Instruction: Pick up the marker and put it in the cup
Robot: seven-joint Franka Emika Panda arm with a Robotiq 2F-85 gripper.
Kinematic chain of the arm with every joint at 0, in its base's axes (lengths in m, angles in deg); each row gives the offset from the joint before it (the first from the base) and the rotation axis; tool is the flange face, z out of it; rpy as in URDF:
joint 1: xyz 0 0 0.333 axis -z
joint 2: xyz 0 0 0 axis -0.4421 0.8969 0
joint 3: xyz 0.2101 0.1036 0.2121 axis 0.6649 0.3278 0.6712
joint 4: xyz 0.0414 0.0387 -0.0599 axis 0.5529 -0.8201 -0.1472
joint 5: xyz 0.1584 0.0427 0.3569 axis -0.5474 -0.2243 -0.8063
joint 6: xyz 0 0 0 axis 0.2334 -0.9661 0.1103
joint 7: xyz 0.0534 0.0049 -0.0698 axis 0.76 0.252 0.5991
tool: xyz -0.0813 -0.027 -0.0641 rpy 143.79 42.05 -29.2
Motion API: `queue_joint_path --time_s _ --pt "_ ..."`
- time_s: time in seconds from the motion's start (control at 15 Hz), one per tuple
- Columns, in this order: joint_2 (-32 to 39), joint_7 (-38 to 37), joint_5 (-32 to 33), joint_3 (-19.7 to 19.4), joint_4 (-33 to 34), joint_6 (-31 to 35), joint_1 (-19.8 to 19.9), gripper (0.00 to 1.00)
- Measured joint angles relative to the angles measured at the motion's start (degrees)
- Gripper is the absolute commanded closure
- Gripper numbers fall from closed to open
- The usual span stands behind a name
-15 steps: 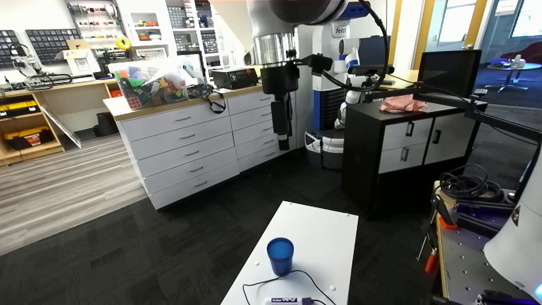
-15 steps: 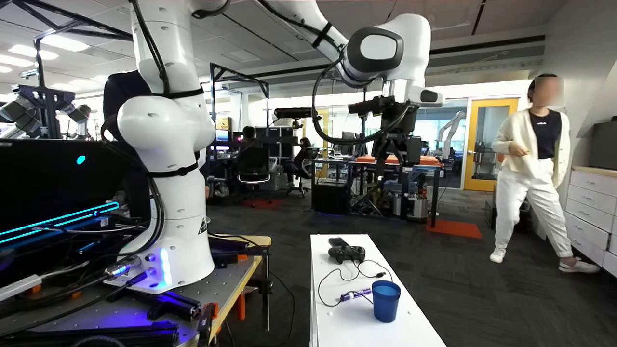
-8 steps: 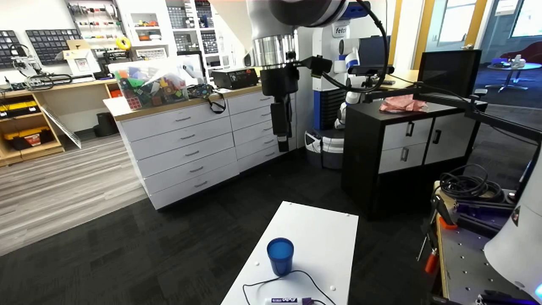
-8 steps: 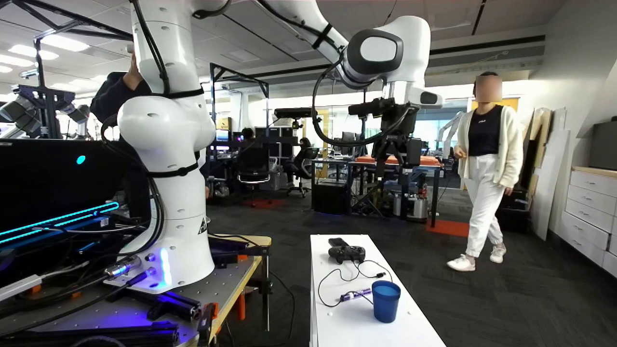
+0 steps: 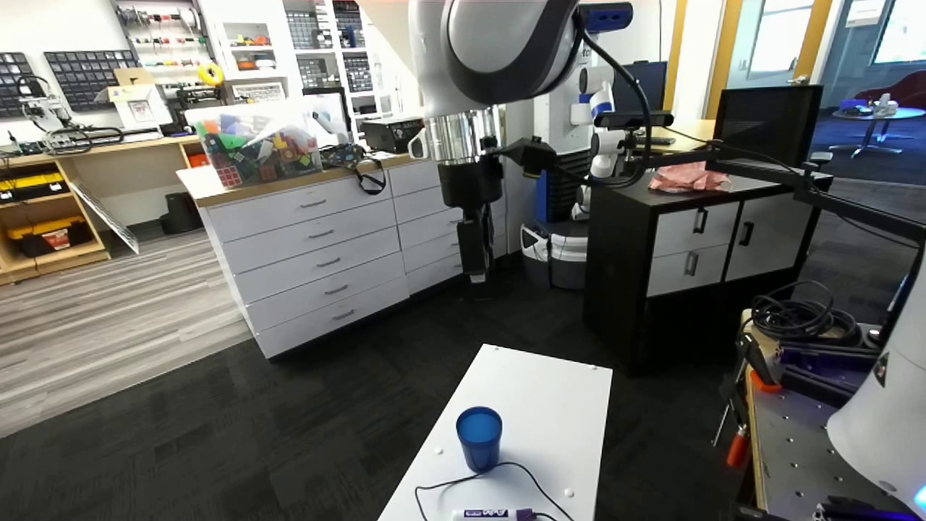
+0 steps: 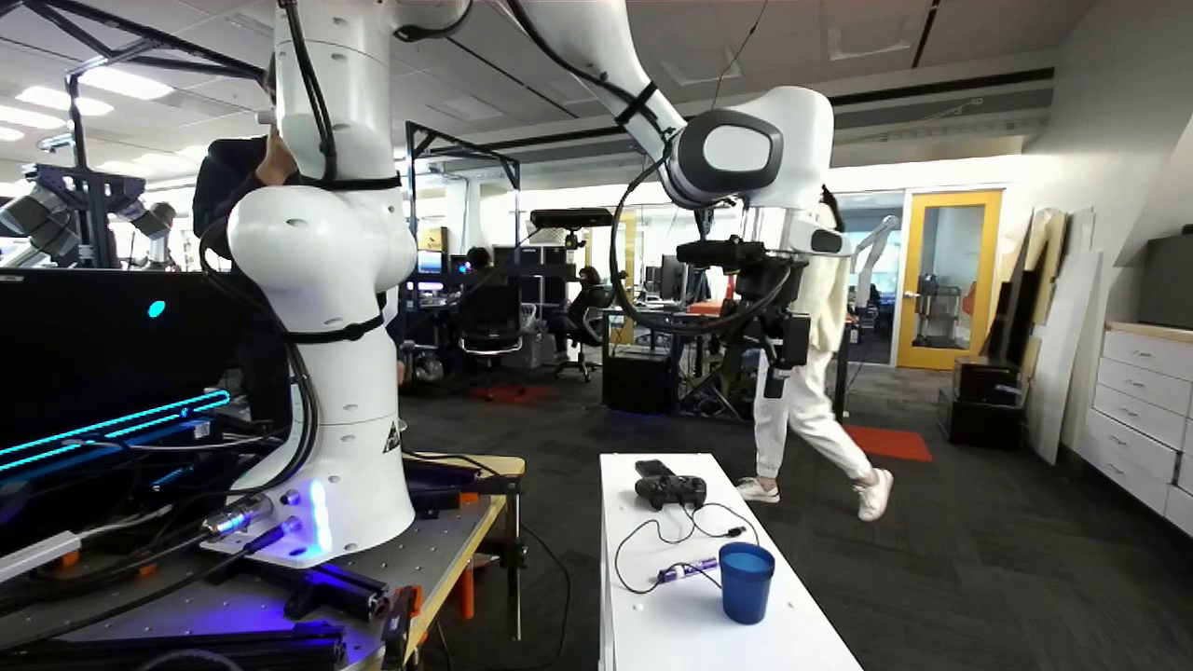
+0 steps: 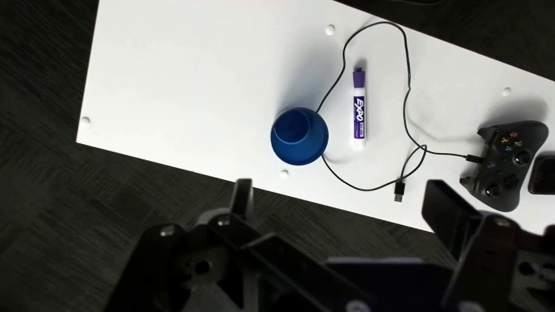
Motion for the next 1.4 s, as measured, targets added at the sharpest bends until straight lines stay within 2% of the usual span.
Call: queue_joint_path --time_s 0.53,1.0,1.4 --pt "3.24 1.58 -7.95 3.85 -0.27 3.90 -1.11 0.00" --pt "6.36 1.62 -8.36 7.54 -0.26 4.41 -4.21 0.00" --pt "11.25 1.99 -7.95 9.19 -0.32 8.97 -4.91 0.00"
